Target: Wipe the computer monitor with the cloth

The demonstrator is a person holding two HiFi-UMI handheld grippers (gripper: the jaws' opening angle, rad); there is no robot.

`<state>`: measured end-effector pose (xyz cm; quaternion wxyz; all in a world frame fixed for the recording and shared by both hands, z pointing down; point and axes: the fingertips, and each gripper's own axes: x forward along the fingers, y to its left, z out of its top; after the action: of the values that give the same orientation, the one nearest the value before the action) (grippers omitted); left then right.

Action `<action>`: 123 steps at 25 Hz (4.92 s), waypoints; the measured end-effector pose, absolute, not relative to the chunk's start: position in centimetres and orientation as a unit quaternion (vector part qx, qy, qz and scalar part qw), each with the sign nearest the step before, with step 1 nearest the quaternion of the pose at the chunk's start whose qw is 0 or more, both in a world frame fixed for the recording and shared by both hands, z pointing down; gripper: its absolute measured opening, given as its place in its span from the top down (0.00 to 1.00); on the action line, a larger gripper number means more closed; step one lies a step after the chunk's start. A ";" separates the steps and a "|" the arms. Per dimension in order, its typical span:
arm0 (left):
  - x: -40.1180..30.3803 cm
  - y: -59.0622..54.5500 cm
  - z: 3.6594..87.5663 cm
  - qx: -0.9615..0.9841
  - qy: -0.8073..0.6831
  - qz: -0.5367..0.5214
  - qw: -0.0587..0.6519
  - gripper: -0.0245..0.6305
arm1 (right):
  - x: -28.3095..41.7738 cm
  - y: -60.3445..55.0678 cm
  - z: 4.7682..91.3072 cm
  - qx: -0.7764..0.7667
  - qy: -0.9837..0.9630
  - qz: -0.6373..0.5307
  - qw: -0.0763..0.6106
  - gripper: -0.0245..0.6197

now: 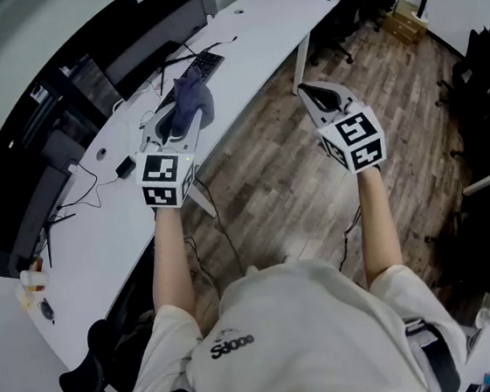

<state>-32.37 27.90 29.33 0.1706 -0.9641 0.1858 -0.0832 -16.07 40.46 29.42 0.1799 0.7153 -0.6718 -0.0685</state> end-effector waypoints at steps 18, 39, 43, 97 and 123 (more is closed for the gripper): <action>-24.4 28.9 30.2 -0.956 0.214 -0.103 0.174 0.73 | -6.7 41.9 30.4 0.703 -0.694 -0.061 0.143 0.95; -9.3 -1.0 32.5 -0.960 0.211 -0.111 0.148 0.73 | 9.2 13.6 30.4 0.717 -0.683 -0.030 0.134 0.95; -7.5 -6.4 33.0 -0.960 0.214 -0.115 0.139 0.73 | 10.5 7.7 30.8 0.706 -0.693 -0.022 0.142 0.95; 22.3 -45.7 23.0 -0.802 0.505 -0.251 0.195 0.74 | 34.7 -35.6 31.0 0.428 -0.893 -0.040 0.133 0.95; 8.1 -41.9 23.7 -0.809 0.517 -0.247 0.133 0.75 | 20.7 -33.0 30.1 0.391 -0.913 -0.027 0.116 0.95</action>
<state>8.12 -41.93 23.69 0.1330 -0.8089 0.5165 -0.2475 20.73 -33.01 30.08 0.1157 0.3910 -0.9127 -0.0270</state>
